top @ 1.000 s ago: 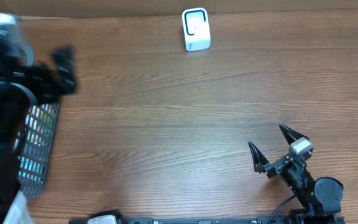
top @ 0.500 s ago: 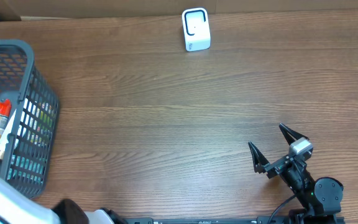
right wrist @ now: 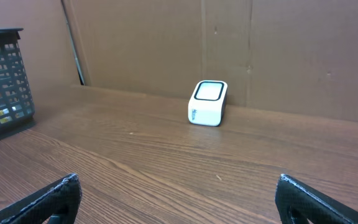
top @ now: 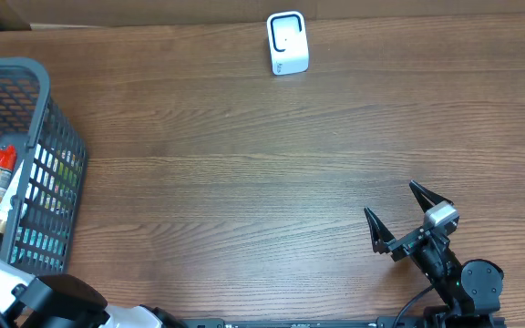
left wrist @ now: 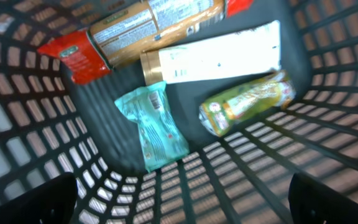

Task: Scan the item barcode
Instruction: 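Move the left gripper over the grey basket and reach down inside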

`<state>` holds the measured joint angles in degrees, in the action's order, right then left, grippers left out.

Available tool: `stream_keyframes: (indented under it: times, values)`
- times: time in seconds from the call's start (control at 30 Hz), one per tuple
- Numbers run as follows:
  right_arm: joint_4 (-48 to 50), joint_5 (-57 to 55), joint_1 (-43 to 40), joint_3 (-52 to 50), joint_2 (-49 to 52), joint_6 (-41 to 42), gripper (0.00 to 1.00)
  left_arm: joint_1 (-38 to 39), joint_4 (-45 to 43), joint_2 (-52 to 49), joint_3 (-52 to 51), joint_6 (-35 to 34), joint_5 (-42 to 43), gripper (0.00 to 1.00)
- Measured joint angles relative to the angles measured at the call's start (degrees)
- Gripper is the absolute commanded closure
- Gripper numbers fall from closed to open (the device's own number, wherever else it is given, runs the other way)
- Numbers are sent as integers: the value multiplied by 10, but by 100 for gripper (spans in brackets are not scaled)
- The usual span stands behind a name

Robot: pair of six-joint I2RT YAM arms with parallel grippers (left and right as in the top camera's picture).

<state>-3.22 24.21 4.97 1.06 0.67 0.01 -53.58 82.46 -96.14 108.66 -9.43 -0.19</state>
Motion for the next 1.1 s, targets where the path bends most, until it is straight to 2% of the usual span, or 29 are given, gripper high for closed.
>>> stream_keyframes:
  times: [0.5,0.77,0.93,1.1]
  values:
    - [0,0,0,0,0,0,0,1,-275,-3,-244,131,-1,0]
    - [0,0,0,0,0,0,0,31,-402,-4,-306,288,9,0]
    - [0,0,0,0,0,0,0,40,-424,-4,-307,406,57,0]
    - [0,0,0,0,0,0,0,40,-431,-14,-307,485,73,2]
